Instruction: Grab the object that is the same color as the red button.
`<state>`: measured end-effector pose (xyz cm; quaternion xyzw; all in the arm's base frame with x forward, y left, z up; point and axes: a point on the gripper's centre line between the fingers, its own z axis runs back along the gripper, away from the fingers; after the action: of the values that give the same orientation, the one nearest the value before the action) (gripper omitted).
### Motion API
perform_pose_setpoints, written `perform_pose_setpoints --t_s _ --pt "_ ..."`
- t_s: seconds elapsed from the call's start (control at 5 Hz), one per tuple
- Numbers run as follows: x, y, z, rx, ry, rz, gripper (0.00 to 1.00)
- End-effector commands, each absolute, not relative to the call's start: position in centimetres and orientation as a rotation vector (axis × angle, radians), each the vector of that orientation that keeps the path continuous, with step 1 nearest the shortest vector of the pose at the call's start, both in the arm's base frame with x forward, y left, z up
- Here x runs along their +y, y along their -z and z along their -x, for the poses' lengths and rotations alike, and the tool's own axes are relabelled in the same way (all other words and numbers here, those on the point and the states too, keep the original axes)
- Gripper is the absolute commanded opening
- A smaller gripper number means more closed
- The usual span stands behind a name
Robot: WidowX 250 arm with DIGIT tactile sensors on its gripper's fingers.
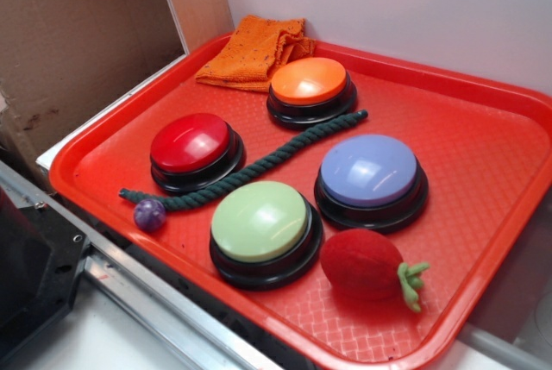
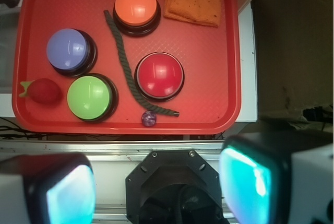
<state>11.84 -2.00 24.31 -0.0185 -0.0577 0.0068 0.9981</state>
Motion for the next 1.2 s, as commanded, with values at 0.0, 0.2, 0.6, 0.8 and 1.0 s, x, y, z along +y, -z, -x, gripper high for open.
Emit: perform_pose_setpoints --t_s 0.0,0.2,0.6,0.8,1.0 --pt "-2.0 -24.3 -11.8 -0.115 -0.014 0.037 1.00" --pt "-3.4 -23.7 -13.3 -0.152 0.097 0.007 1.00" --pt "-9.0 -21.8 -15.5 -0.215 0.500 -0.010 1.00" --pt "-12.3 -20.3 -16.1 -0.267 0.751 -0.014 1.00" --pt "-14.3 -18.7 -16.3 -0.287 0.999 0.021 1.00"
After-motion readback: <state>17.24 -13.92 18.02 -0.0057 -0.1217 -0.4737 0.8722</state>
